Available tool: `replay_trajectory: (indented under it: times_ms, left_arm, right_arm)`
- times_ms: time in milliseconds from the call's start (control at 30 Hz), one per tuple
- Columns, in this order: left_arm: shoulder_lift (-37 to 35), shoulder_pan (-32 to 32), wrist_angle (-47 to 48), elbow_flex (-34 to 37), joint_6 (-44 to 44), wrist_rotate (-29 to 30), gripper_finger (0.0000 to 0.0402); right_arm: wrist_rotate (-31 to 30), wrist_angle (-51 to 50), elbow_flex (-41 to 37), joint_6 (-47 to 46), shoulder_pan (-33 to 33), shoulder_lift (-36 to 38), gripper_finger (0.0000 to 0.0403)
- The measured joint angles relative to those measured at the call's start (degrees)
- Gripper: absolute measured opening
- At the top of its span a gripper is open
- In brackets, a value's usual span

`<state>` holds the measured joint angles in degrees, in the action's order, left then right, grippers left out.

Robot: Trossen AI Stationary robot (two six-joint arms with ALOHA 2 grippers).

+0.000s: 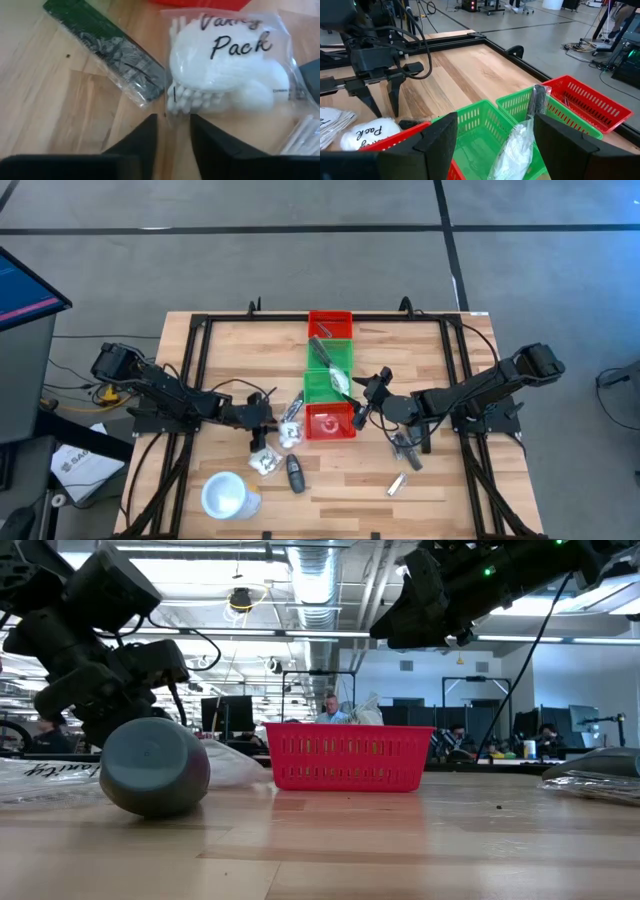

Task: Pick & Place Travel size toiletries
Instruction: Put the white cotton pack into the bottom green bin

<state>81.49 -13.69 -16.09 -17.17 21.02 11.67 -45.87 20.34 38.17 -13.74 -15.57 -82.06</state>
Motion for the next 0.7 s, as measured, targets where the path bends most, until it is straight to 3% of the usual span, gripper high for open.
replay_trajectory:
  times_ms: [167, 333, 700]
  left_arm:
    - [-0.7, 0.0, 0.2, 0.0, -0.2, -0.4, 0.0012]
    - [-3.1, -0.8, 1.0, 0.2, -2.9, -3.3, 0.0001]
    - [-9.4, -2.5, 3.4, 0.1, -3.0, -1.8, 0.0]
  right_arm:
    - [0.0, -0.2, 0.0, 0.0, 0.0, 0.0, 0.0249]
    - [0.0, -0.2, 0.0, 0.0, 0.0, 0.0, 0.0249]
    - [0.0, -3.2, 0.0, -3.3, 0.7, 0.0, 0.0249]
